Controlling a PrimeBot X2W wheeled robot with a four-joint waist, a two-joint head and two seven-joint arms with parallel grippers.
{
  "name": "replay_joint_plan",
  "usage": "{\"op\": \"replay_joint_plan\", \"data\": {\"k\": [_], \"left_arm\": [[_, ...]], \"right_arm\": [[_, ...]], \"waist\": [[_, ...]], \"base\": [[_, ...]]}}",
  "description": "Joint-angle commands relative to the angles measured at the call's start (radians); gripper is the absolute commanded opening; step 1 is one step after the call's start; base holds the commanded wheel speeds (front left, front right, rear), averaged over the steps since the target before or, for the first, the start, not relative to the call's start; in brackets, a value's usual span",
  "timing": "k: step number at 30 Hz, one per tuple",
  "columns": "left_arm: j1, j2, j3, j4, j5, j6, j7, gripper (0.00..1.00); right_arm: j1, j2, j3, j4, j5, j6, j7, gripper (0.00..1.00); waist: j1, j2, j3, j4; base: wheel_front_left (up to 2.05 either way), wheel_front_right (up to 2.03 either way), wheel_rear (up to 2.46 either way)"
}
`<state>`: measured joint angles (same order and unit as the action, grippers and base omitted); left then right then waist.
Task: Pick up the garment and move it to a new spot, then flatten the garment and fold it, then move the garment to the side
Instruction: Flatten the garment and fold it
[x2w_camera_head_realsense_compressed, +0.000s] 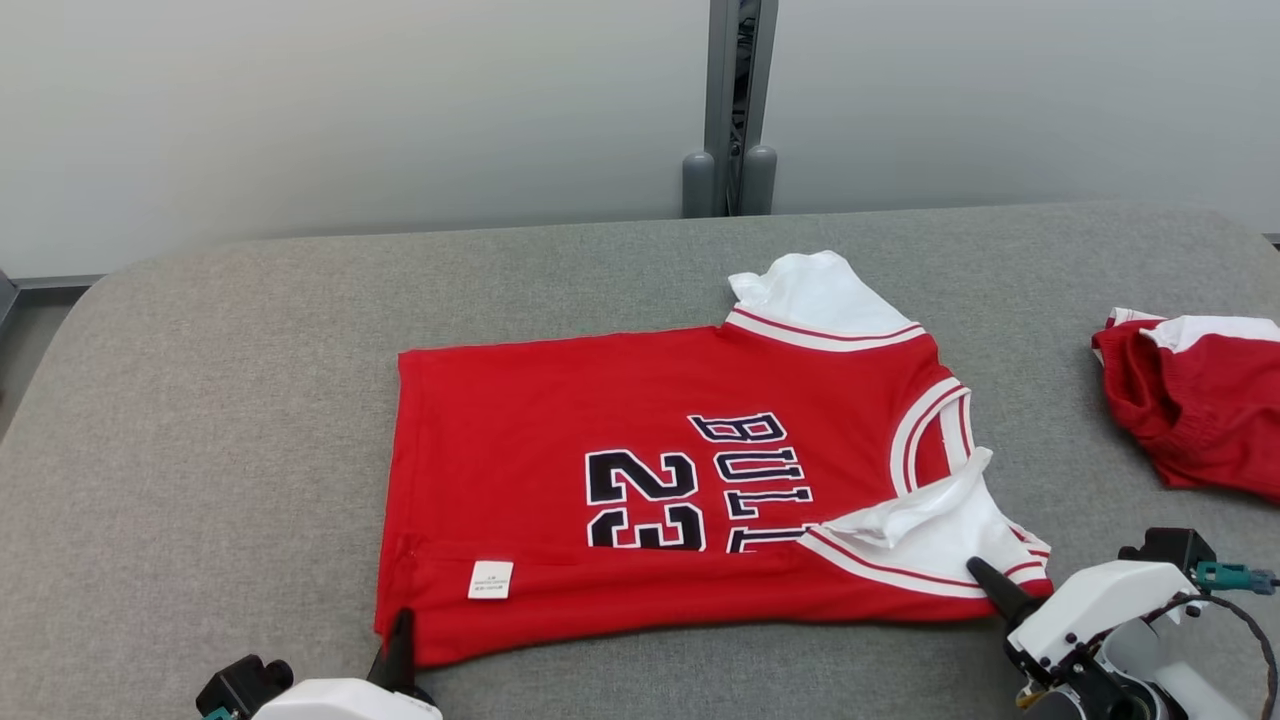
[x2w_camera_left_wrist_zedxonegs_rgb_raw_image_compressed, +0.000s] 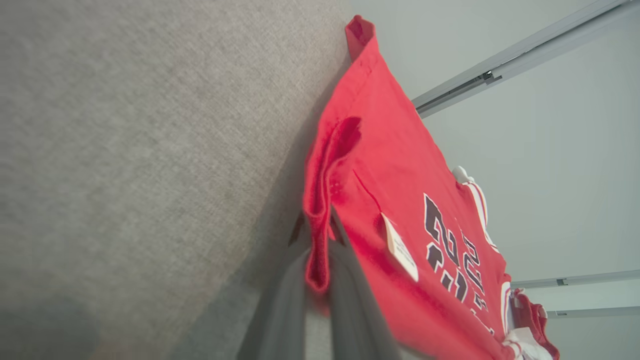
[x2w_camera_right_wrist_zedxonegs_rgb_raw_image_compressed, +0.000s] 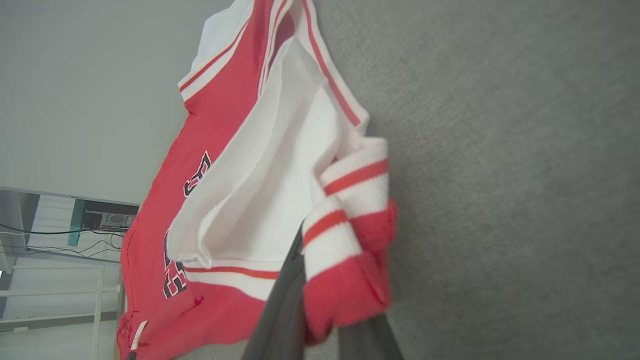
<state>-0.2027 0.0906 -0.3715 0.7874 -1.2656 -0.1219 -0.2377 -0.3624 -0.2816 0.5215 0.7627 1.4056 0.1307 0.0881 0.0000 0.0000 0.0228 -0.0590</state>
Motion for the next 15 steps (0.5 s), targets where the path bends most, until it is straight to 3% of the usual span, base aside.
{"op": "replay_joint_plan", "data": {"k": [1,15], "left_arm": [[0.012,0.011,0.001,-0.008,0.004,0.005,0.003,0.00],[0.201,0.058,-0.019,-0.266,0.016,0.102,0.021,0.00]], "right_arm": [[0.013,-0.010,-0.002,-0.004,-0.006,0.000,0.004,0.00],[0.126,-0.065,-0.017,-0.117,-0.015,0.000,0.049,0.00]], "waist": [[0.0000,0.0000,-0.001,-0.001],[0.0000,0.0000,0.000,-0.014]], "base": [[0.00,0.00,0.00],[0.00,0.00,0.00]]}}
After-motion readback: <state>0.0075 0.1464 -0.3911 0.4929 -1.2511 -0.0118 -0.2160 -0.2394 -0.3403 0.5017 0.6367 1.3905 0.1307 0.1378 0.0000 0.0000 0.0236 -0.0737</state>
